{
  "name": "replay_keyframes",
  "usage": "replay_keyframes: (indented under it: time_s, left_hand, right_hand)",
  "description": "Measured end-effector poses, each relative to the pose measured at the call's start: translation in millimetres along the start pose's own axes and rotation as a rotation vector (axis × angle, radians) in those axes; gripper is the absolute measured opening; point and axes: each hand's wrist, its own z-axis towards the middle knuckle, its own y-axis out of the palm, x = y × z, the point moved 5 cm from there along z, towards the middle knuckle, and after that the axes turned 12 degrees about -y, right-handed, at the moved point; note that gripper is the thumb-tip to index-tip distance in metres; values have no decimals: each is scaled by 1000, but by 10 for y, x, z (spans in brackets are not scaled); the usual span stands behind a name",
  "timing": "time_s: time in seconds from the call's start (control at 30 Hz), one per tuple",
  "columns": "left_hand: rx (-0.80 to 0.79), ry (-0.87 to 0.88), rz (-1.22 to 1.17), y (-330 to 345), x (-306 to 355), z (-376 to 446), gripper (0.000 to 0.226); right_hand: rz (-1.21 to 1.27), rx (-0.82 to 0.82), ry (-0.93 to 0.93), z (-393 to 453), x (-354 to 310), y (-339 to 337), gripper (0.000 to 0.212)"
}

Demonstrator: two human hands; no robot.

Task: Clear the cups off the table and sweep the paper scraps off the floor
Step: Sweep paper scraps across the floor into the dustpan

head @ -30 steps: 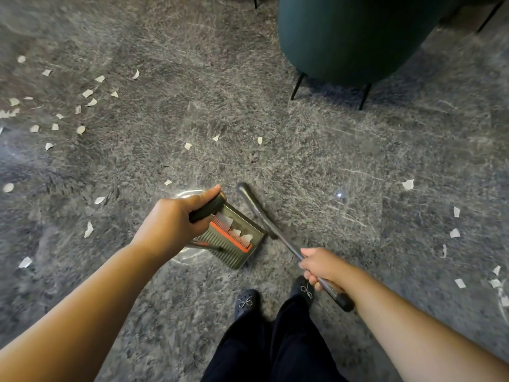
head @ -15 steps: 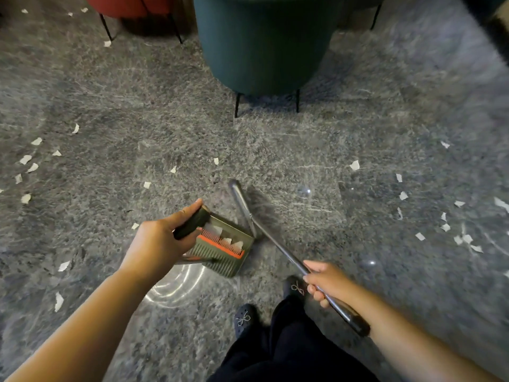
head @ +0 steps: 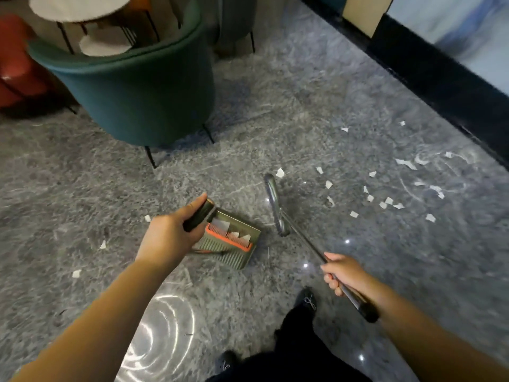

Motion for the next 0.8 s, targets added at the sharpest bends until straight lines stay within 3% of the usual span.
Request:
replay_keyframes:
  time_s: [0.1,0.37,0.8]
  left_hand:
    - [-22,-3,24,242,469,319,59]
    - [-20,-13,44,784,1497,1014,58]
    - [-58,93,76,1125,2223,2149,61]
  right_hand:
    - [34,38,4,125,-82,-562,49]
    - [76,-2,14,675,-521,-1673,28]
    - [-18,-161,16,2113,-1591,-1969,41]
